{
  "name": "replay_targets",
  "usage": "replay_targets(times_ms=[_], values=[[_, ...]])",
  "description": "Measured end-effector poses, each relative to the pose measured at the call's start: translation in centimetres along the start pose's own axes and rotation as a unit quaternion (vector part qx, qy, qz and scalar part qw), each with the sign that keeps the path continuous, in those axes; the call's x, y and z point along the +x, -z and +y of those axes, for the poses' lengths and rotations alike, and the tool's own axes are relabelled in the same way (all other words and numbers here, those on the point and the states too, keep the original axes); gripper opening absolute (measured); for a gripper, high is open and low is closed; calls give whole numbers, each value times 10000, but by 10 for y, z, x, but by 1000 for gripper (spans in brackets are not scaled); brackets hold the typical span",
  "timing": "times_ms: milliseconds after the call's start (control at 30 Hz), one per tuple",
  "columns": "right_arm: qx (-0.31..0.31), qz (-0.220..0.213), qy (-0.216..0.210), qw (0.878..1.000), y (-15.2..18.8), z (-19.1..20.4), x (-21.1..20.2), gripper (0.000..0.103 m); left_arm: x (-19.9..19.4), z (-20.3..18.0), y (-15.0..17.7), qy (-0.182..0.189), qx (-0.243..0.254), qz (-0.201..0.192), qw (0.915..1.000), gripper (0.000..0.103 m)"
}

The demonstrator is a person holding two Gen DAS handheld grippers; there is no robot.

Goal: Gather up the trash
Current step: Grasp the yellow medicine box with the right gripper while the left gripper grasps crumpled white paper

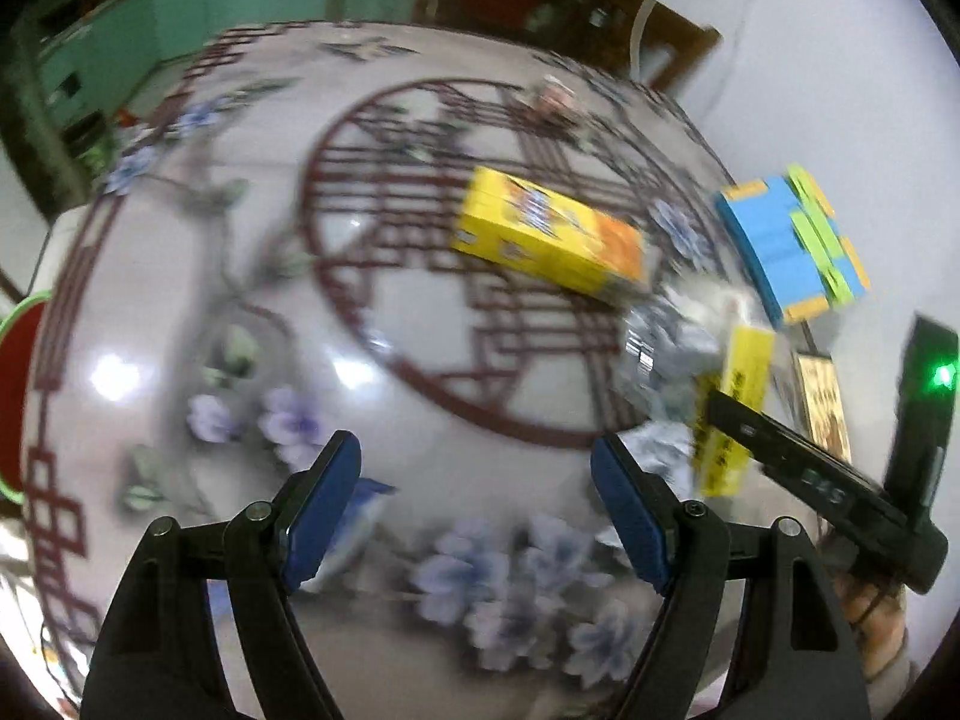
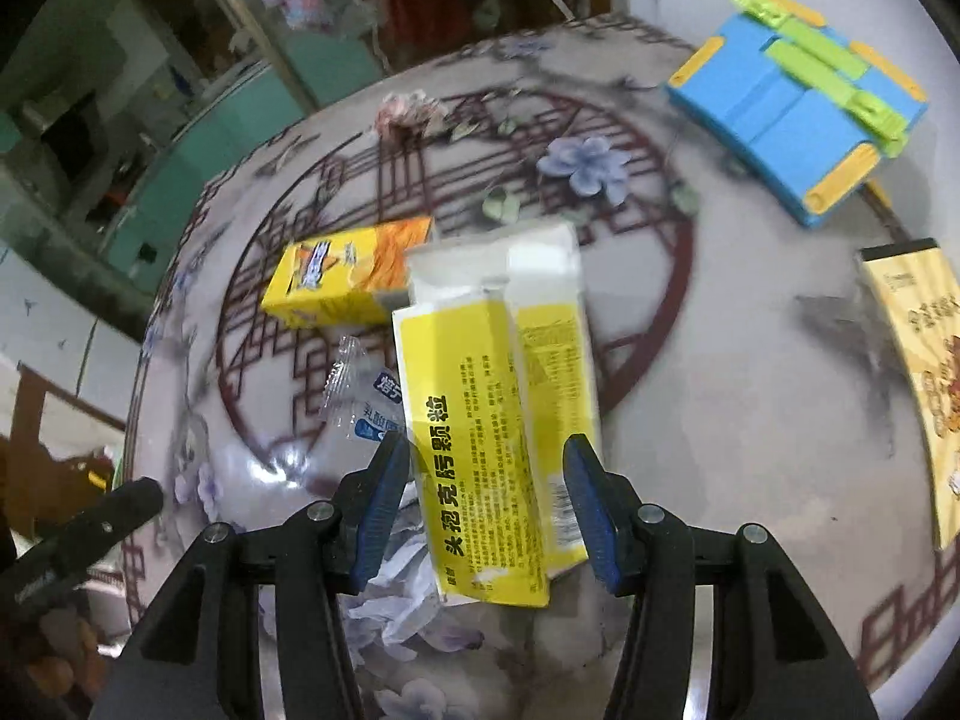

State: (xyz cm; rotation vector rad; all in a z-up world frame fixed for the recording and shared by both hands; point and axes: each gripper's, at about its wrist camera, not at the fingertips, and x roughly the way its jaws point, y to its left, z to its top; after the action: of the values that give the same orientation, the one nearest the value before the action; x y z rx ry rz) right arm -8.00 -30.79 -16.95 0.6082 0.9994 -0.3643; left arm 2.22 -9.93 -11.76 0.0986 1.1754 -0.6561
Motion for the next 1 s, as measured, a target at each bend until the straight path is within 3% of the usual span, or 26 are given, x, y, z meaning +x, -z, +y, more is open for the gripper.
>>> replay_targets(times_ms=[67, 167, 433, 600, 667, 867, 1000], values=[[-139, 52, -173, 9997, 2, -2, 6, 39, 5, -14, 3, 100, 162, 78, 9998, 79], [-157, 50, -285, 9995, 4, -10, 9, 36, 17, -36, 8, 164, 462, 250, 9985, 79], [133, -326, -280, 9990, -16, -45, -22, 36, 50, -80, 16, 661, 934, 693, 9910, 79], [-57, -576, -47, 9983, -28, -44, -48, 36, 78, -87, 18, 618, 908, 1082, 9880, 75], [-211, -665, 26, 9976, -32, -39, -56, 36, 78, -84, 18, 687, 772, 1081, 9888, 63], [-479, -892, -17, 9949, -43, -22, -73, 36, 72, -76, 17, 630, 574, 935, 9920, 55], [-601, -926, -26, 9939, -44, -11, -75, 36, 56, -70, 13, 487, 596, 626, 9951, 54]])
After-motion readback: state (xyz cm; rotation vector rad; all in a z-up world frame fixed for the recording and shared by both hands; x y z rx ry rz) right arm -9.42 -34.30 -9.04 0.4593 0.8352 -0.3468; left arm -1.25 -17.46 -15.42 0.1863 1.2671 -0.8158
